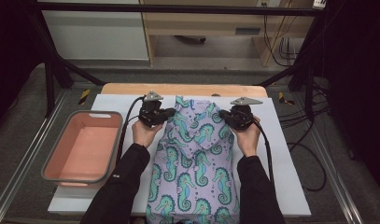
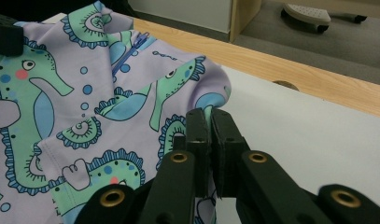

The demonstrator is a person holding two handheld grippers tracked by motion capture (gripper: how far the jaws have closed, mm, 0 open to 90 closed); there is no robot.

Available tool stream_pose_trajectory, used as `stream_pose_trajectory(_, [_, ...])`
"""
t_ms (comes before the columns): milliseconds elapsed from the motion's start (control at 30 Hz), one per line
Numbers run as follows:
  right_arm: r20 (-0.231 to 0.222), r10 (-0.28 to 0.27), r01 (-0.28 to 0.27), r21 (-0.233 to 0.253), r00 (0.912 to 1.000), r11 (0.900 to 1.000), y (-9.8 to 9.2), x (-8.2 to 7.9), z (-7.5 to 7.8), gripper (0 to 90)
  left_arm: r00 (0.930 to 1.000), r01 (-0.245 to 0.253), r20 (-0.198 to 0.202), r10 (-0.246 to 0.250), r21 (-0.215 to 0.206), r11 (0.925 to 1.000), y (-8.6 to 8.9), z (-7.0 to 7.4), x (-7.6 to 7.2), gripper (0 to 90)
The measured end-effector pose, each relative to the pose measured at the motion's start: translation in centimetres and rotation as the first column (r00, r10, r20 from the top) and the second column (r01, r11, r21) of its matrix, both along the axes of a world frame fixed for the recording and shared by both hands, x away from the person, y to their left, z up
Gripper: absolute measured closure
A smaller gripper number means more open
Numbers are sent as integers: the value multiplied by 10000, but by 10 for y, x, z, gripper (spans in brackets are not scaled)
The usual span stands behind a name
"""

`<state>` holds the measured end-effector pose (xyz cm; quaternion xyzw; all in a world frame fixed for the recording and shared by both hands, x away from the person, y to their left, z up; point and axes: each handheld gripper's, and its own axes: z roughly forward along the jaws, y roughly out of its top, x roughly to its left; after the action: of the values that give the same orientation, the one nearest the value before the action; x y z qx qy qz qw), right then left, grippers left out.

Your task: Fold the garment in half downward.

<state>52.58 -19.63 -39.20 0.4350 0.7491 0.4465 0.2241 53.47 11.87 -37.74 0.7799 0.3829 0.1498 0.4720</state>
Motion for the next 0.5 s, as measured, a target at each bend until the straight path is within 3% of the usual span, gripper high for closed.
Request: stream_pose_trajectory(500, [600, 12, -13, 27, 9982, 10000, 3, -26, 10, 869, 9953, 289, 922, -290, 15, 9996, -2, 13, -29, 869])
